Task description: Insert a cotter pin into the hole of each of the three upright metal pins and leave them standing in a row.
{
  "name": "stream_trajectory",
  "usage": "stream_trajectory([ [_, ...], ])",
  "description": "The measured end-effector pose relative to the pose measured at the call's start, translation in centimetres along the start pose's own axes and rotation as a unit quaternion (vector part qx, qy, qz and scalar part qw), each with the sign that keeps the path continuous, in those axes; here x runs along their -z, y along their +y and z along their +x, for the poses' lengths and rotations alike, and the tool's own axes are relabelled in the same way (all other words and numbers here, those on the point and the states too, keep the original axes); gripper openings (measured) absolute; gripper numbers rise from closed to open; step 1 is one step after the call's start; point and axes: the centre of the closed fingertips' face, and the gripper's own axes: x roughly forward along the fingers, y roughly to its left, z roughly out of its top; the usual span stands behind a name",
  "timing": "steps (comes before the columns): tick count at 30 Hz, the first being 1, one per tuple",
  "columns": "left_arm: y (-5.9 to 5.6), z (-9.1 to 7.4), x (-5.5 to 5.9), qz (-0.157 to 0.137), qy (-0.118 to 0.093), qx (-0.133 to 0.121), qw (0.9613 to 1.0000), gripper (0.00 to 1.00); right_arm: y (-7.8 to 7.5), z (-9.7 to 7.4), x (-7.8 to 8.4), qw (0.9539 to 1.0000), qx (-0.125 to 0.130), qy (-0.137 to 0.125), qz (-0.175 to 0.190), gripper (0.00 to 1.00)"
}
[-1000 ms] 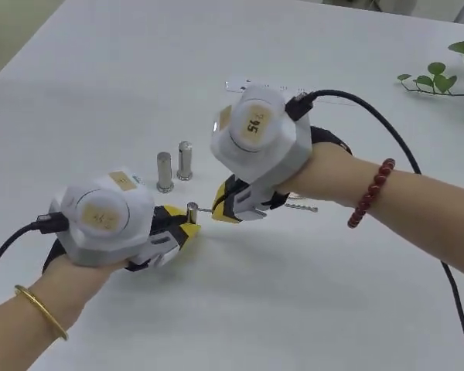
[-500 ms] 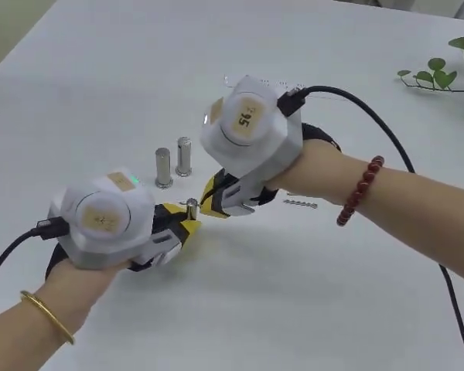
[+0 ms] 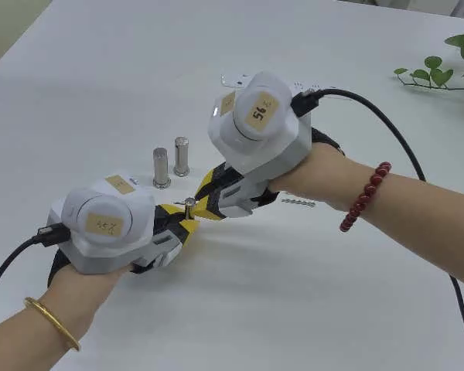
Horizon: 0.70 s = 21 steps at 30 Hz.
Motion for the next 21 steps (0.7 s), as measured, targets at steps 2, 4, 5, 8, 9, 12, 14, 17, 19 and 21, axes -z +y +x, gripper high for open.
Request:
stream_trajectory([
  [2,0.0,0.0,0.0,-0.001,0.0,-0.002,1.0,0.07,-0.1,-0.2,0.2,1.0,0.001,0.001,0.001,0.13],
  [4,0.1,0.0,0.0,-0.005,0.0,-0.004,1.0,0.07,-0.1,-0.3,0.5,1.0,0.002,0.008,0.003,0.12],
  [5,0.1,0.0,0.0,-0.006,0.0,-0.005,1.0,0.07,-0.2,-0.3,0.9,0.9999,0.006,0.016,-0.001,0.11],
  [8,0.1,0.0,0.0,-0.006,0.0,-0.007,1.0,0.07,-0.1,-0.3,1.1,0.9998,0.007,0.017,-0.004,0.1],
  [9,0.1,0.0,0.0,-0.008,0.0,-0.007,0.9999,0.07,0.0,-0.2,1.1,0.9999,0.005,0.016,-0.004,0.08],
  [12,0.0,0.0,0.1,-0.01,0.0,-0.007,0.9999,0.07,-0.2,0.1,1.2,0.9998,0.006,0.016,-0.007,0.06],
  [14,0.0,0.1,0.1,-0.011,0.0,-0.007,0.9999,0.07,-0.2,0.1,1.1,0.9999,0.007,0.012,-0.008,0.04],
  [17,0.0,0.1,0.1,-0.012,0.0,-0.006,0.9999,0.07,-0.3,0.2,1.0,0.9999,0.008,0.011,-0.004,0.04],
  [19,0.0,0.0,0.1,-0.012,-0.001,-0.006,0.9999,0.07,-0.4,0.2,1.0,0.9999,0.011,0.011,-0.003,0.03],
  [21,-0.1,0.1,0.0,-0.013,-0.001,-0.006,0.9999,0.07,-0.4,0.2,1.0,0.9999,0.01,0.012,0.001,0.03],
])
